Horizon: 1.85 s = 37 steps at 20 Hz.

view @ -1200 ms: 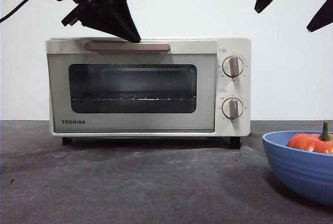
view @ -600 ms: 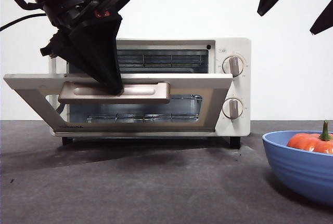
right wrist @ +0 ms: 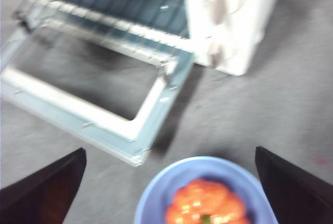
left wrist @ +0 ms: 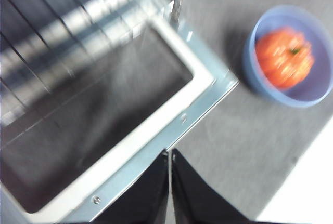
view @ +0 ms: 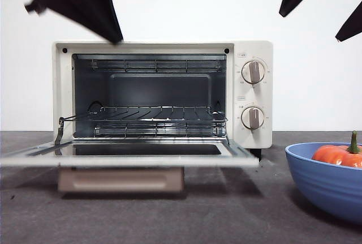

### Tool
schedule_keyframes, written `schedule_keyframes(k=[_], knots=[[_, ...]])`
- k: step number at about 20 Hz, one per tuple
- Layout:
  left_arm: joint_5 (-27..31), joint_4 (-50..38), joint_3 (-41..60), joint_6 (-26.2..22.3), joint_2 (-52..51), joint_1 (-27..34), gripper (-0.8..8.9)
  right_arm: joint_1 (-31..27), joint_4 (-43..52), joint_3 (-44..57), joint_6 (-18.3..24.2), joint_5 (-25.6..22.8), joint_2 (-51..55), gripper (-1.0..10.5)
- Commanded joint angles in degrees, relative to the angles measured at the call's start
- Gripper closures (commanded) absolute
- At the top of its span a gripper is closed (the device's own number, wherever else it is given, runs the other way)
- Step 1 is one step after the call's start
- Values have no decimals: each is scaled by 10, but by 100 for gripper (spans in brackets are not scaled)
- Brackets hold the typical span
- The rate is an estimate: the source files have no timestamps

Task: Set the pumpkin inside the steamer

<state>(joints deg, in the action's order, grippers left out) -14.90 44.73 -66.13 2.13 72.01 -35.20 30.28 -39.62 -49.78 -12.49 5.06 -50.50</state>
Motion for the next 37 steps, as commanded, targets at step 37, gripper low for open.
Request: schedule_keyframes(k=[37], knots=[[0, -84, 222, 48, -346, 74, 798, -215, 40, 171, -16, 55, -71, 706]])
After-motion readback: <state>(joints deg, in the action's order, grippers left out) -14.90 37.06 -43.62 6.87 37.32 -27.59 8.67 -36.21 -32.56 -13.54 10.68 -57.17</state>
